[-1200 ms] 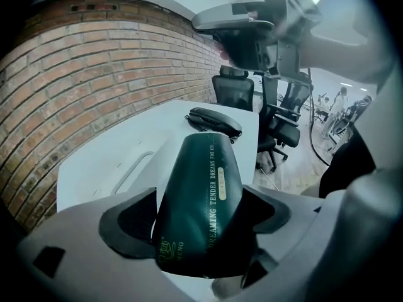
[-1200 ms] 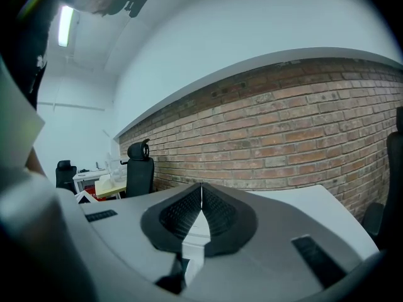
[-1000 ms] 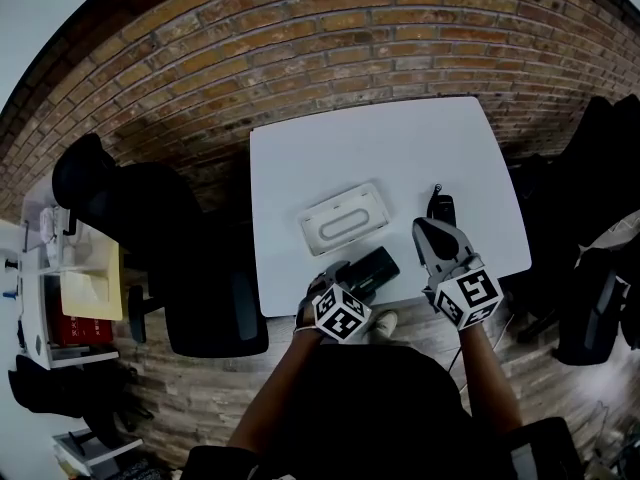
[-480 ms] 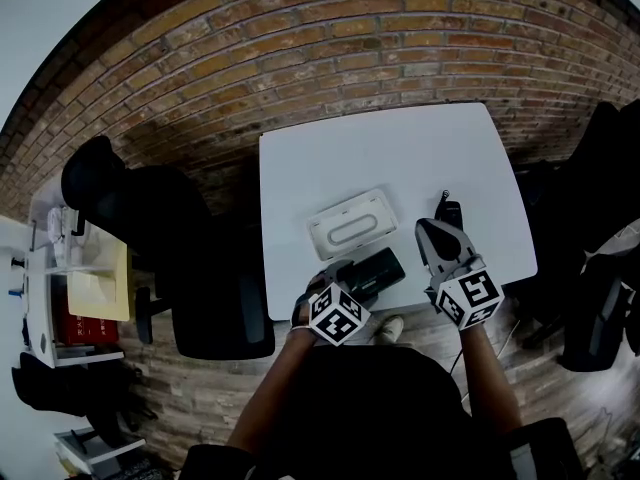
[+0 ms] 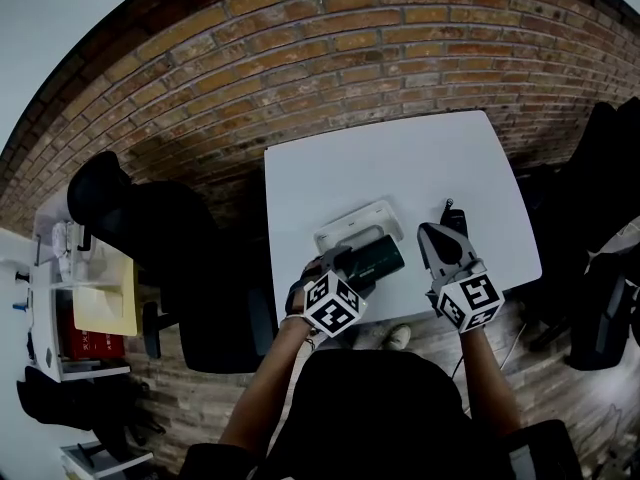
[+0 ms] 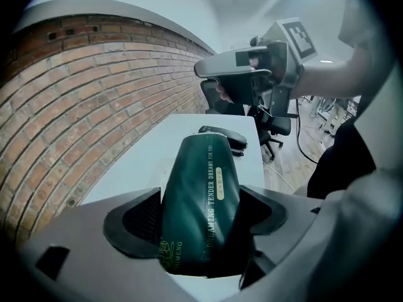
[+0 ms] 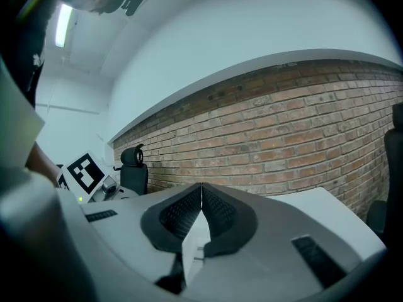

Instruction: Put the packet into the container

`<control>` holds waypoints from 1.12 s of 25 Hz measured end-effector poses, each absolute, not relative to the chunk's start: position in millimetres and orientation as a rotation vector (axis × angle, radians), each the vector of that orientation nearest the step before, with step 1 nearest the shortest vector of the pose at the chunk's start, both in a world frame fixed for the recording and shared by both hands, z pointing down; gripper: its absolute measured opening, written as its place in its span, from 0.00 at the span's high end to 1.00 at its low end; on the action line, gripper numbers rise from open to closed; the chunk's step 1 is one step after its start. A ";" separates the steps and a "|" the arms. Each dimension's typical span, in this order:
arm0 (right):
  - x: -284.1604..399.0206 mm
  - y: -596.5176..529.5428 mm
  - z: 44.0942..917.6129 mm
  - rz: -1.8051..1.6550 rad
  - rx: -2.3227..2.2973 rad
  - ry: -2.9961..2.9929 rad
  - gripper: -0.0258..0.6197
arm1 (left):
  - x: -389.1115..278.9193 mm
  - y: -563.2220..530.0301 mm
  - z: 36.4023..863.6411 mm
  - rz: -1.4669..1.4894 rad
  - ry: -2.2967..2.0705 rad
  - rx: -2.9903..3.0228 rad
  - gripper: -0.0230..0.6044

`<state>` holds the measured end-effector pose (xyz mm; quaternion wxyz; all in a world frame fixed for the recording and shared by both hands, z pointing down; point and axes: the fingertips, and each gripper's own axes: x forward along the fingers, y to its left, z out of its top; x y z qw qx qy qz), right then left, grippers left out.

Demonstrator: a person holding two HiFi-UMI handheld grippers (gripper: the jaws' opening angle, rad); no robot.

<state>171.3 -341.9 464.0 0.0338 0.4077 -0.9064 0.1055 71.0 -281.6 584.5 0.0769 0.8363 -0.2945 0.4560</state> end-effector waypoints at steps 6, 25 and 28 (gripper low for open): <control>166.3 -344.7 463.8 0.327 1.300 -2.767 0.95 | 57.3 -309.7 576.2 1.369 -0.885 2.529 0.34; 157.5 -362.5 461.3 0.317 1.373 -2.680 0.95 | 47.7 -360.4 621.1 1.350 -0.814 2.464 0.34; 160.0 -361.3 466.9 0.316 1.376 -2.668 0.95 | 49.7 -362.5 628.6 1.324 -0.825 2.453 0.34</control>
